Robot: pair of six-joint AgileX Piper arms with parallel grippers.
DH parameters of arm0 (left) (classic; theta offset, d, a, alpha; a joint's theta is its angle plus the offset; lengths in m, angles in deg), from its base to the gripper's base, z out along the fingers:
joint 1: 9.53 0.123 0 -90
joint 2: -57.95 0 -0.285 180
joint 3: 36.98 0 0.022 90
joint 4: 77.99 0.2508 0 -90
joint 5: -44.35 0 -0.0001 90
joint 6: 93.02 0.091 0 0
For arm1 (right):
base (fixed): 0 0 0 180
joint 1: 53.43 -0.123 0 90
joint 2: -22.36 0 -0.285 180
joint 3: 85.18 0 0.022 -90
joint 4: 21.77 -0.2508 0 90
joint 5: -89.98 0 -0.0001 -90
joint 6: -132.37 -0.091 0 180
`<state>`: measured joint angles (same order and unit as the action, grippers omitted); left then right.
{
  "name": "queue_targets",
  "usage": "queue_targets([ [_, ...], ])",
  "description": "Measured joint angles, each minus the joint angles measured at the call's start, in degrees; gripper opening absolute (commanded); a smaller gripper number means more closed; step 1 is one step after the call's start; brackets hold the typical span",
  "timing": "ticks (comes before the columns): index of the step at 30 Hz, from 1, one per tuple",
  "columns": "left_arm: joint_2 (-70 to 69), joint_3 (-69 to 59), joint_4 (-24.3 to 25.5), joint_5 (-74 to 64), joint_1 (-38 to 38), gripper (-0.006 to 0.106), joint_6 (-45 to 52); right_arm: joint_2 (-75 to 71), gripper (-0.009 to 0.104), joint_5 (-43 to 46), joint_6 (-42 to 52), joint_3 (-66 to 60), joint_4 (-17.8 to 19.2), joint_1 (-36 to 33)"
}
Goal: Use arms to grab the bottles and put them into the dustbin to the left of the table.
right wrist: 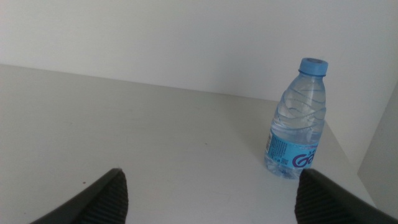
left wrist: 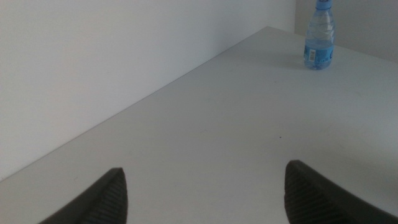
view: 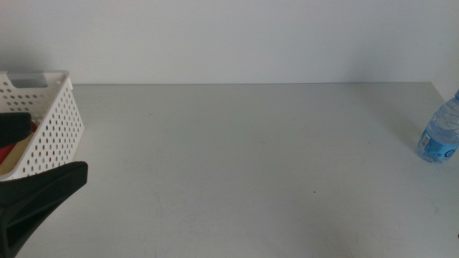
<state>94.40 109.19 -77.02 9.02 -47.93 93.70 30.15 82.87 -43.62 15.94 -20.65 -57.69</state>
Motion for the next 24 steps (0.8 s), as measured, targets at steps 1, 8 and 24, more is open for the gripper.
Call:
queue_targets([
  [1,0.0,0.0,0.0,0.0,0.0,0.083,0.0,0.58,0.094,0.14,0.0,0.0,0.0,0.0],
  [8,0.0,0.0,0.0,0.0,0.0,0.083,0.0,9.52,0.094,5.66,0.24,0.0,-0.18,0.0],
  [24,0.0,0.0,0.0,0.04,0.0,0.083,-0.02,38.95,0.094,31.82,1.17,0.0,-2.16,0.0],
])
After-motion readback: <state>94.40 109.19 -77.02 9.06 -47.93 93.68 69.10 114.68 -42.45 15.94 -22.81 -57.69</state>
